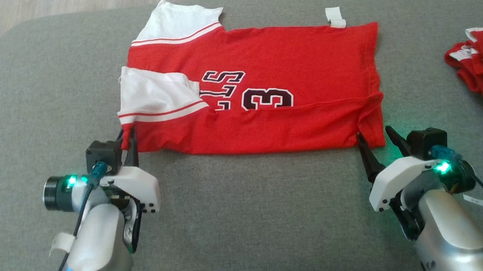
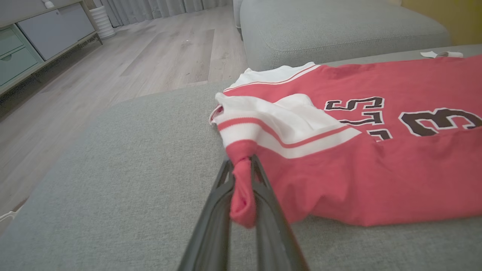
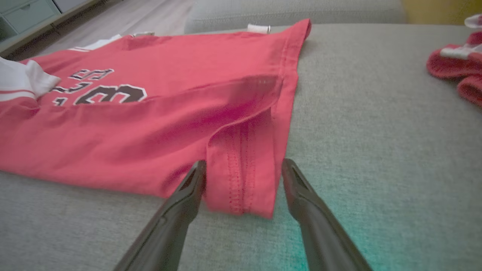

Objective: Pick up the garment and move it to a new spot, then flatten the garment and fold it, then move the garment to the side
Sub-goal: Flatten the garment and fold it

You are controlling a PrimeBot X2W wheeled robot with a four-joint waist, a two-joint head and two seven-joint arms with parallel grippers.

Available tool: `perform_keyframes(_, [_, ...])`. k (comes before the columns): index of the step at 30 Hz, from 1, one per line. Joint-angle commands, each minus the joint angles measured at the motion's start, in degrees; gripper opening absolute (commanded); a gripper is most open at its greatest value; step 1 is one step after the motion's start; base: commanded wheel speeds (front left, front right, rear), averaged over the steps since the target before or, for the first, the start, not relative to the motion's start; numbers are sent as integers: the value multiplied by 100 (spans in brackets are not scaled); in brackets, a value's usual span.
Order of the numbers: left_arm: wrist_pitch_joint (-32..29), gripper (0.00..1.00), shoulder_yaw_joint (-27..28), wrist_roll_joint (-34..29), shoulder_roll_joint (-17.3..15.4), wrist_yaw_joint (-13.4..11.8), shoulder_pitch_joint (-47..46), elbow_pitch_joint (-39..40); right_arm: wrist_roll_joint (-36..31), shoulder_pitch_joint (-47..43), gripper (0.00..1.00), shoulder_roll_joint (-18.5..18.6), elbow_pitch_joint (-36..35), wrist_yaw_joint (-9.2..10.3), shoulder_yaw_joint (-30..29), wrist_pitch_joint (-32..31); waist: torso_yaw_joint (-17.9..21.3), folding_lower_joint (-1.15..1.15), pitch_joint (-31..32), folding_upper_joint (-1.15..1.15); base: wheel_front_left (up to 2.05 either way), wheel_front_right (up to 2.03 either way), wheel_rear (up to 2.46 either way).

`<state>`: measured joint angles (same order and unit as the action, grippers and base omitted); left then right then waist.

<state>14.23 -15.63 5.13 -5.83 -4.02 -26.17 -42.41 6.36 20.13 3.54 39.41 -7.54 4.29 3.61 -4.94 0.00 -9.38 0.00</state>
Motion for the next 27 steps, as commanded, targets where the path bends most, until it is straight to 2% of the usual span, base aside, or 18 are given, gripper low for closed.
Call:
perform_keyframes(1, [76, 0, 145, -30, -105, 7, -136, 221, -73, 227, 100, -64, -30, 5, 77, 75, -22, 0, -23, 0, 0, 0, 0])
perform_keyframes(11, [76, 0, 40, 6, -143, 19, -41, 387, -355, 556, 100, -66, 994, 5, -239, 223, -14, 0, -10, 0, 0, 0, 0])
perform_keyframes(15, [66, 0, 9, 30, -158, 18, -18, 397, -49, 625, 100, -66, 1202, 5, -133, 352, 8, 0, 11, 0, 0, 0, 0])
perform_keyframes(16, [64, 0, -2, 44, -158, 12, -22, 405, 97, 661, 93, -66, 1267, 5, 4, 404, 26, 0, 4, 0, 0, 0, 0])
perform_keyframes(17, [64, 0, 0, 53, -164, 4, -22, 412, 210, 679, 67, -66, 1291, 5, 96, 416, 43, 0, -5, 0, 0, 0, 0])
perform_keyframes(18, [64, 0, 5, 64, -174, -6, -20, 419, 303, 702, 29, -66, 1313, 5, 183, 426, 64, 0, -16, 0, 0, 0, 0])
perform_keyframes(19, [64, 0, 11, 74, -184, -15, -17, 424, 365, 728, 0, -66, 1334, 5, 253, 440, 81, 0, -27, 0, 0, 0, 0])
perform_keyframes(27, [65, 0, 10, 126, -310, -40, 62, 308, 690, 851, 0, -66, 1538, 5, 367, 634, 167, 0, 115, 0, 0, 0, 0])
